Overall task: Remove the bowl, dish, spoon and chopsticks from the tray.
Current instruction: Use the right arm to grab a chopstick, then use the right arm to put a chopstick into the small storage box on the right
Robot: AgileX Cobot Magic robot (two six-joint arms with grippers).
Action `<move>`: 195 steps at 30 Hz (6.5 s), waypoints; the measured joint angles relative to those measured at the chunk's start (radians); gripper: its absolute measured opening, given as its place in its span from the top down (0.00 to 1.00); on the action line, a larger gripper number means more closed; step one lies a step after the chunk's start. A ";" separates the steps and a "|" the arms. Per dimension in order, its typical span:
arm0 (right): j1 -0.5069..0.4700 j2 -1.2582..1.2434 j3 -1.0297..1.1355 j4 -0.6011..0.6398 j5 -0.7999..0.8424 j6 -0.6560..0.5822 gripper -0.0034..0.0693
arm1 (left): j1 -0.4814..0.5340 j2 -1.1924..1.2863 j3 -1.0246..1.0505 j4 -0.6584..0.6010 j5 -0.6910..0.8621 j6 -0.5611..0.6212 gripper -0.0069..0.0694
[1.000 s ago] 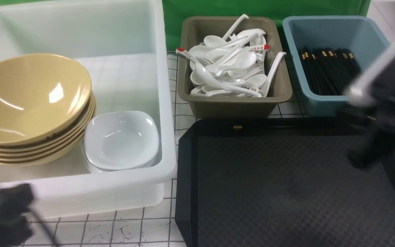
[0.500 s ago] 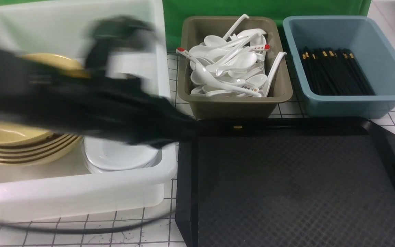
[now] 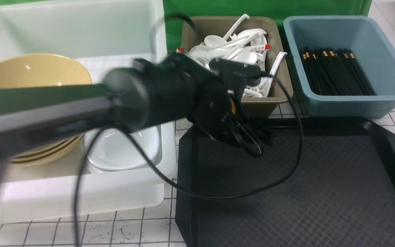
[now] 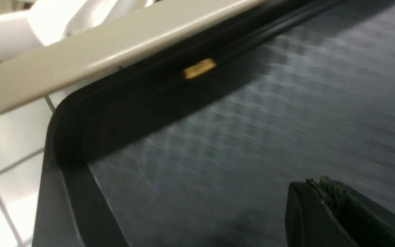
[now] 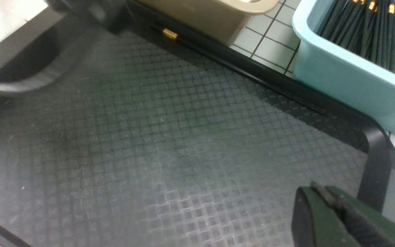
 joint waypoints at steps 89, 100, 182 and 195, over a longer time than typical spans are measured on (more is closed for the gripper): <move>0.067 0.262 -0.153 0.049 0.344 0.235 0.76 | -0.121 -0.293 -0.086 0.164 0.545 0.211 0.92; 0.079 0.664 -0.397 0.032 0.300 0.372 0.31 | -0.121 -1.188 0.541 0.170 0.497 0.002 0.92; 0.175 0.843 -0.217 -0.431 0.225 0.849 0.84 | -0.121 -1.361 0.962 0.064 0.151 0.126 0.92; 0.284 0.423 -0.311 -0.515 0.251 0.874 0.84 | -0.121 -1.361 0.963 0.095 0.099 0.130 0.92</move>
